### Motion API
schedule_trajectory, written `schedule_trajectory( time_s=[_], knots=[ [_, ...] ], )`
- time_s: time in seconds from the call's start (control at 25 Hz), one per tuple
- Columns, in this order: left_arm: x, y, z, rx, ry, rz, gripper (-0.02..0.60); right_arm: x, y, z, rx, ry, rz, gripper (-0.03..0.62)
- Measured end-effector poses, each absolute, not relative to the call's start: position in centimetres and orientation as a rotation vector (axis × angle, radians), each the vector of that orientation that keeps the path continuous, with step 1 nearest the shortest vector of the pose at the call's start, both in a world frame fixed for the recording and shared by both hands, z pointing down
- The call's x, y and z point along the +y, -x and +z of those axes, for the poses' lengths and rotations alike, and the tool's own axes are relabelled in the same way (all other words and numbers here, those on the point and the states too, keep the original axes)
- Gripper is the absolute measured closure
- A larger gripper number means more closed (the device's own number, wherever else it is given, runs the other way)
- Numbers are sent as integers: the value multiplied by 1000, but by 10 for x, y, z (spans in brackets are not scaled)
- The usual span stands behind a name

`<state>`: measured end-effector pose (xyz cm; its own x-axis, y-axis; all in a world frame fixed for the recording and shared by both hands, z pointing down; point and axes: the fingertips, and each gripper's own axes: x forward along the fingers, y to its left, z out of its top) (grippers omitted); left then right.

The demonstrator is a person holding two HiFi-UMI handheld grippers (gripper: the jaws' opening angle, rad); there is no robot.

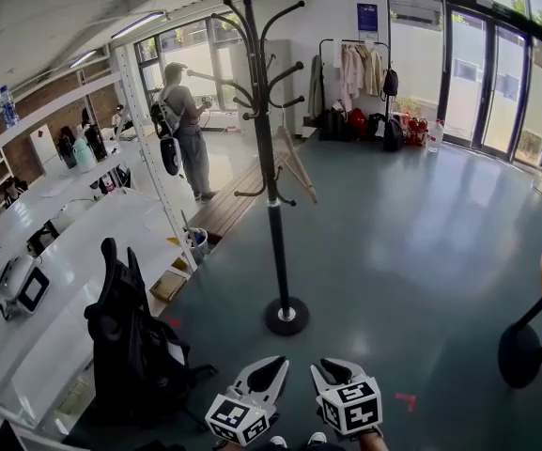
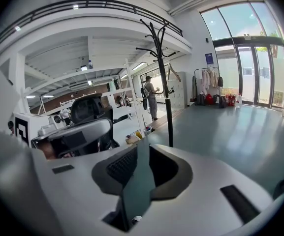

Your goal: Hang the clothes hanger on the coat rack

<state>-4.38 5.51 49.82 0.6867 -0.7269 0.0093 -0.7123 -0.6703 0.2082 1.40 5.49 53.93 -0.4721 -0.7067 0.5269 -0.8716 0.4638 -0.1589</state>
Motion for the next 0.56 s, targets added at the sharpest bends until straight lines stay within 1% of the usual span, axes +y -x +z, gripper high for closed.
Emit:
schedule_trajectory(
  time_s=[0.56],
  knots=[
    [62, 47, 505, -1153, -2689, -102, 581, 64, -10, 547, -2313, -1312, 605, 511]
  ],
)
